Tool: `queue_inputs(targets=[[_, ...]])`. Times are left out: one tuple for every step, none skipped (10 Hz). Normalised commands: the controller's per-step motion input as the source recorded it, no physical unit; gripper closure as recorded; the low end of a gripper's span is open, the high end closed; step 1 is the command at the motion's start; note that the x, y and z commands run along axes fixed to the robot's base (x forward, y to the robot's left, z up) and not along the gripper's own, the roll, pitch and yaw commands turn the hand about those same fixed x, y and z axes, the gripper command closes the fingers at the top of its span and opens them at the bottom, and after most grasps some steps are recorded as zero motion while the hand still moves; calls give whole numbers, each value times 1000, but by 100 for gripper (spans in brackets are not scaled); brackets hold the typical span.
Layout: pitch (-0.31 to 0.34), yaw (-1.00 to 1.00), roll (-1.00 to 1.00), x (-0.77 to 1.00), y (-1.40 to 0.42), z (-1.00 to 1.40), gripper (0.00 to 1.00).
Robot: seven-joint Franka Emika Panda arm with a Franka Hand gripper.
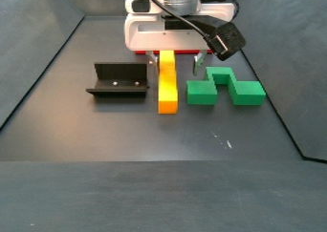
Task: Pick up the yellow object. Move up. Move to above the board. Insert the yellow object.
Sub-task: Pick up the yellow object.
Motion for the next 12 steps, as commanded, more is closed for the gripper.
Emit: queue_inputs(targets=[[0, 0, 0, 17, 3, -186, 0], [0, 0, 0, 83, 40, -123, 0], [0, 0, 0, 189, 0, -63, 0], [0, 0, 0, 271, 0, -37, 0], [0, 0, 0, 191, 37, -43, 0], [0, 0, 0, 123, 54, -40, 0], [0, 0, 0, 111, 6, -57, 0], [0, -6, 0, 40, 29, -57, 0], [0, -11, 0, 0, 43, -26, 0], [0, -11, 0, 0, 37, -74, 0], [0, -14, 0, 0, 46, -129, 0], [0, 0, 0, 0, 29, -154, 0]])
